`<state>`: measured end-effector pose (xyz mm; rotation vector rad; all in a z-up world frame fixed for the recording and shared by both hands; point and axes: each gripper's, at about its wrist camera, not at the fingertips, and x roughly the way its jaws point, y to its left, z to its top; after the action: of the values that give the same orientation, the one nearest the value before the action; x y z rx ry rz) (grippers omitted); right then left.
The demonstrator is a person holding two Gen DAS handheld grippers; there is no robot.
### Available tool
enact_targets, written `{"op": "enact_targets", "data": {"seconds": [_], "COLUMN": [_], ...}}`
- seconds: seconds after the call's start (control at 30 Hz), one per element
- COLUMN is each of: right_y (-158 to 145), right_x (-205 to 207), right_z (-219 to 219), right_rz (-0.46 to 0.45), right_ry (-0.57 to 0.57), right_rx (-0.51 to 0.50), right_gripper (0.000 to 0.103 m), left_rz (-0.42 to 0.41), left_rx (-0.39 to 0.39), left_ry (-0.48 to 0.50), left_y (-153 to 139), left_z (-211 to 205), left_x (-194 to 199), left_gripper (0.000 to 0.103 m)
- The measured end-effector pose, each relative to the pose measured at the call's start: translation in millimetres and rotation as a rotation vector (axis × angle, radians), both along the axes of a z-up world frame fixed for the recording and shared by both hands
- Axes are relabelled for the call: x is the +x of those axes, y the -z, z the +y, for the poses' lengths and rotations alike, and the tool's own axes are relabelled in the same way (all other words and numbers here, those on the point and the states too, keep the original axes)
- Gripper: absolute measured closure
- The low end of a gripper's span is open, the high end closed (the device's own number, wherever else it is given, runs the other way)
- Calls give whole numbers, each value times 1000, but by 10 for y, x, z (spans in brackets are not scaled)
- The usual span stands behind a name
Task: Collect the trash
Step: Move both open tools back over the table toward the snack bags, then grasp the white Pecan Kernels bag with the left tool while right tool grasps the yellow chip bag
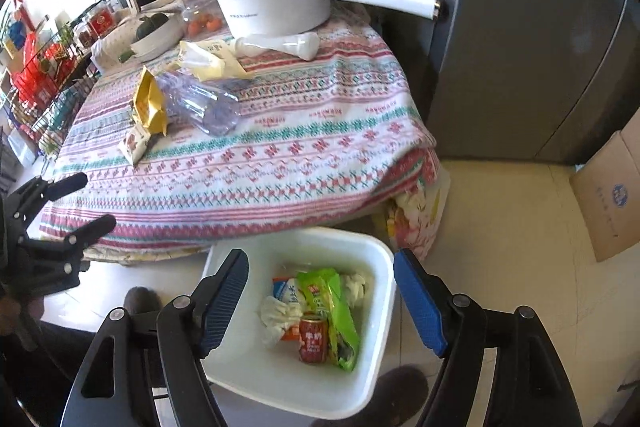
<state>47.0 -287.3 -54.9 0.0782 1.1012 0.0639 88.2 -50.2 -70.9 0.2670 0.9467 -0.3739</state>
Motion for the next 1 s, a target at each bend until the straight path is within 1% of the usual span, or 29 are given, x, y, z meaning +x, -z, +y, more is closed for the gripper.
{"op": "enact_targets", "data": {"seconds": [0.2, 0.37, 0.5, 0.6, 0.73, 0.9, 1.0], "right_y": [-42, -8, 31, 65, 95, 149, 191], "right_x": [118, 256, 355, 453, 555, 669, 708], "right_z": [189, 355, 449, 544, 649, 739, 768], "right_rz": [-15, -5, 1, 9, 13, 26, 34], "right_ry": [-22, -39, -45, -49, -54, -58, -60], "right_rx": [4, 12, 6, 7, 7, 11, 10], "right_gripper": [27, 26, 26, 26, 26, 26, 25], "left_rz": [5, 41, 39, 62, 82, 86, 137], "left_rx": [-40, -54, -37, -21, 30, 24, -15], "left_ry": [-89, -135, -122, -97, -87, -102, -128], "left_y": [-21, 146, 306, 449, 656, 774, 887], "left_z": [335, 583, 664, 694, 673, 691, 754], "left_x": [285, 589, 850, 1010, 1181, 1375, 1449], "left_gripper": [20, 20, 20, 20, 20, 20, 20]}}
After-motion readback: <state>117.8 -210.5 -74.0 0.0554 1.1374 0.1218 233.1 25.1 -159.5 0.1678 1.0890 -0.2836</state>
